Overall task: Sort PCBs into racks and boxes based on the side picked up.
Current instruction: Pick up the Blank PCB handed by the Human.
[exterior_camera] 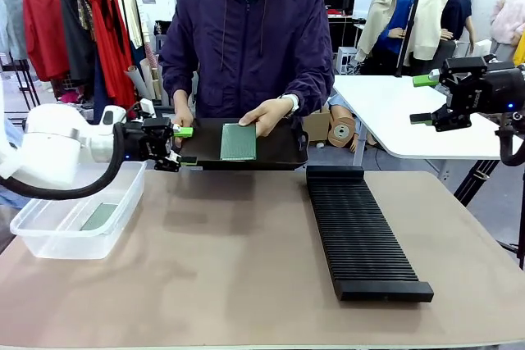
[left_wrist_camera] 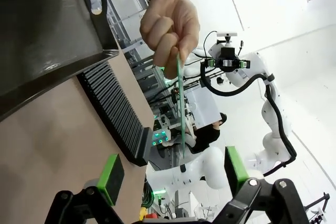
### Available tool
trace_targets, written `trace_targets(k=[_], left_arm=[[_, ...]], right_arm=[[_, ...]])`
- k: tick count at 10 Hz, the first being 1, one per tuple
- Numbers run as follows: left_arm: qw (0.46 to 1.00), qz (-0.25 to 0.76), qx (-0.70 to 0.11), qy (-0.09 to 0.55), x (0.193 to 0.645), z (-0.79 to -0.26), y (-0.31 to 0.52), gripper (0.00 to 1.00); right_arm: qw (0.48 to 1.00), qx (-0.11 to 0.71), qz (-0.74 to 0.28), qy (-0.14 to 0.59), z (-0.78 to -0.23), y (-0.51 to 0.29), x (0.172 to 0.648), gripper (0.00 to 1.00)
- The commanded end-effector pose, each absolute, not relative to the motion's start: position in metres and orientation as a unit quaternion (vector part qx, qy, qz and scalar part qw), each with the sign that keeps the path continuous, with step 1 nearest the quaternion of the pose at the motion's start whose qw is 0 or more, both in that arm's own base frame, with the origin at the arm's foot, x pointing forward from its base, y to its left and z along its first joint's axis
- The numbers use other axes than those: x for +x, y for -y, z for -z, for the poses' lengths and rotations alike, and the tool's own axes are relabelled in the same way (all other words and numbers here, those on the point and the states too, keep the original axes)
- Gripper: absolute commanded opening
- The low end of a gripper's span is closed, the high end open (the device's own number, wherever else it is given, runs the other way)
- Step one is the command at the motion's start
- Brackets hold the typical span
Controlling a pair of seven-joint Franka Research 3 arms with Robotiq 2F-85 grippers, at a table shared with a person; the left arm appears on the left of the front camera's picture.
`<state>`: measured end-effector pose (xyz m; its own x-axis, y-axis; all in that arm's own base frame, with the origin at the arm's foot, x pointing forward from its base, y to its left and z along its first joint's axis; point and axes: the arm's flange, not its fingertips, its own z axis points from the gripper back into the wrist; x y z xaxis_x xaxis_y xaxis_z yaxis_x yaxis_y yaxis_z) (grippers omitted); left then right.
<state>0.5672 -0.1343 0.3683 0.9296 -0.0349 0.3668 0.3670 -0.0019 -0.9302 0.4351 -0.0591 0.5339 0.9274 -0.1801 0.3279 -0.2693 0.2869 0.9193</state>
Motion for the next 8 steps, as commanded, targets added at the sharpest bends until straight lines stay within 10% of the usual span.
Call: trace_targets(k=[1,8], left_arm=[[0.689,0.145,-0.701,0.113,0.58,-0.37,0.152,1.0],[0.668,0.165,-0.72,0.09,0.599,-0.363,0.204,1.0]], right_arm=[[0.778,0.598,-0.033,0.191,-0.537,0.058,0.436,1.0],[0.778,0.598,-0.033,0.191,-0.537,0.058,0.436,1.0]])
